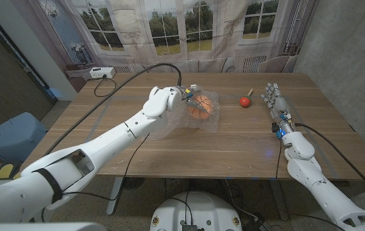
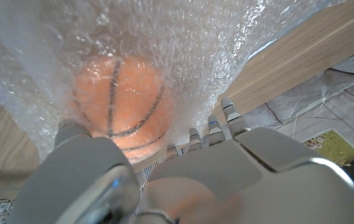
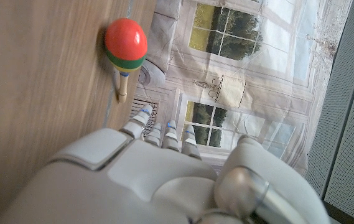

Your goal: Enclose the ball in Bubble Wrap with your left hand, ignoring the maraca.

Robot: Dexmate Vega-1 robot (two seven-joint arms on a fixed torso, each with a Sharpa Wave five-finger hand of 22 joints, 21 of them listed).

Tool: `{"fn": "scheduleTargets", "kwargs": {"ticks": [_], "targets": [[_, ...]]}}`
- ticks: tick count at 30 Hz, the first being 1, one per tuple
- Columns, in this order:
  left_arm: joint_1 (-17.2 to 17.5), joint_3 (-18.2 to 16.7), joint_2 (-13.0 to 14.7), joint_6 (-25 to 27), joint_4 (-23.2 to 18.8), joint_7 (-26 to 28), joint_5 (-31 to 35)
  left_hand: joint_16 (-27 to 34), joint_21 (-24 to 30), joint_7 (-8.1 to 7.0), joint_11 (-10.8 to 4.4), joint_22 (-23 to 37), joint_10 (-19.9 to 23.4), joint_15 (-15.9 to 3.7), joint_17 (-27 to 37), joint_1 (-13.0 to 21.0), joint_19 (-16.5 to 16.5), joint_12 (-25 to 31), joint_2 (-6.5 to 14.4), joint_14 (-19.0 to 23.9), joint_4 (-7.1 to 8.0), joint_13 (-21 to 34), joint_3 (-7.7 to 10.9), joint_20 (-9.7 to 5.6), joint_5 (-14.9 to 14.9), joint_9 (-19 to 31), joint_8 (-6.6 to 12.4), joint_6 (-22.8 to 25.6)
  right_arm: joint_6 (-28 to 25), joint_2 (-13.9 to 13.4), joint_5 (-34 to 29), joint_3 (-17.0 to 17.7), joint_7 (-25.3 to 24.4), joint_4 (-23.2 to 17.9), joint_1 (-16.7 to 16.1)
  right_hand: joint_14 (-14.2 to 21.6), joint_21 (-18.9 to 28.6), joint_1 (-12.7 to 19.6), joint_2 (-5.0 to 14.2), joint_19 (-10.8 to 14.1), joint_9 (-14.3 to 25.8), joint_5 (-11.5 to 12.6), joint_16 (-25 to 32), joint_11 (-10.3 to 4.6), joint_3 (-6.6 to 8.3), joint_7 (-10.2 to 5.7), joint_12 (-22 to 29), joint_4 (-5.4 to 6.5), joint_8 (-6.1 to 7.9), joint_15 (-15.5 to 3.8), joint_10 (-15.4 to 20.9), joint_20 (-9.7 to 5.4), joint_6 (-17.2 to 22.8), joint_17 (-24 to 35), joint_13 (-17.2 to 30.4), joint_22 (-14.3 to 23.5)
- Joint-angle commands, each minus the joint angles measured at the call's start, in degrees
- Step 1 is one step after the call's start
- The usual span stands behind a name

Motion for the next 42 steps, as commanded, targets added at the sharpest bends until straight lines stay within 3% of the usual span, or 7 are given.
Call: {"fn": "scheduleTargets", "kwargs": {"ticks": [1,9,14,25,31,37,42], "targets": [[-2.1,1.6,-2.9,-3.9,8.0,2.7,-1.9,0.6,0.5,-0.74,0.41,0.0,0.4,-0.16,0.1,1.2,0.8,0.8,0.2,1.0,-0.60,0.1,0.00,-0.01,0.7,0.3,-0.02,-2.8,0.8,0.6,0.0,0.1,0.0,2.0,0.9,0.2,0.1,-0.2,-0.04,0.5,0.2,0.3,0.0,0.38,-0.04,-0.40,0.1,-0.27,-0.01,0.29,0.5,0.01,0.1,0.2,0.1,0.1],[-1.9,1.5,-4.5,-6.3,11.1,7.3,-3.0,1.1,1.7,0.65,-0.03,-0.4,4.1,-1.94,-0.1,6.5,5.3,2.1,2.4,5.0,-2.88,-0.1,1.72,-0.13,1.6,0.2,1.46,0.6,0.9,0.8,-0.6,-0.1,-0.7,2.6,1.4,0.2,0.1,-0.3,-0.05,0.6,0.2,0.3,0.0,0.44,-0.05,-0.46,0.1,-0.27,-0.02,0.47,0.6,0.00,0.1,0.2,0.2,0.1],[-1.7,1.9,-5.0,-6.6,12.3,9.1,-2.5,1.6,4.4,2.69,-0.96,-0.7,10.0,-5.22,-0.4,14.0,13.9,3.6,5.2,12.1,-6.59,-0.5,4.59,-0.33,0.5,0.2,1.97,4.6,0.9,0.9,-0.9,-0.1,-1.1,2.8,1.6,0.2,0.1,-0.3,-0.05,0.5,0.2,0.3,0.0,0.36,-0.06,-0.41,0.1,-0.27,-0.02,0.47,0.6,0.03,0.1,0.2,0.2,0.1],[-2.6,5.3,-3.7,-5.9,11.8,10.3,2.4,4.3,11.8,6.03,-4.05,-0.3,21.5,-14.45,-0.1,24.9,32.1,5.7,6.6,32.2,-8.90,-0.4,7.86,-10.34,-2.1,0.3,2.69,12.2,1.0,1.3,-0.9,-0.4,-0.7,4.1,2.7,0.2,0.1,-0.3,0.01,0.6,0.2,0.4,0.0,0.36,-0.02,-0.44,0.1,-0.30,-0.02,0.47,0.6,0.00,0.1,0.2,0.2,0.1],[-0.5,5.3,-3.3,-4.0,10.8,17.2,4.3,8.3,18.7,8.79,-7.92,0.8,38.2,-21.48,1.0,34.6,40.9,11.1,11.9,50.9,-9.56,1.2,13.60,-16.68,-3.6,0.8,8.24,31.8,0.8,1.2,-1.0,-0.5,-0.9,4.1,2.8,0.2,0.1,-0.3,0.07,0.6,0.2,0.4,0.0,0.41,0.02,-0.43,0.0,-0.31,-0.02,0.42,0.6,-0.02,0.1,0.2,0.2,0.1],[2.0,4.2,-3.3,-2.4,10.3,25.4,4.8,14.7,28.5,10.53,-9.76,3.4,56.5,-22.36,6.9,46.5,44.1,20.3,13.8,65.8,-9.18,6.7,17.45,-18.54,-3.7,3.7,18.39,57.5,1.0,1.2,-1.0,-0.4,-1.0,4.1,2.7,0.2,0.2,-0.3,0.13,0.7,0.2,0.4,0.0,0.44,0.07,-0.43,0.0,-0.33,-0.03,0.43,0.6,-0.07,0.1,0.2,0.2,0.1],[2.7,4.0,-3.4,-1.5,10.2,27.9,5.2,15.3,31.5,10.61,-9.50,3.8,58.4,-22.30,8.0,46.7,45.6,22.1,13.9,68.8,-8.83,8.7,17.70,-19.10,-3.7,3.7,19.80,60.9,1.0,1.1,-0.9,-0.3,-0.9,4.0,2.6,0.2,0.2,-0.3,0.17,0.7,0.2,0.4,0.0,0.49,0.10,-0.41,0.0,-0.34,-0.03,0.39,0.6,-0.09,0.1,0.2,0.2,0.1]]}}
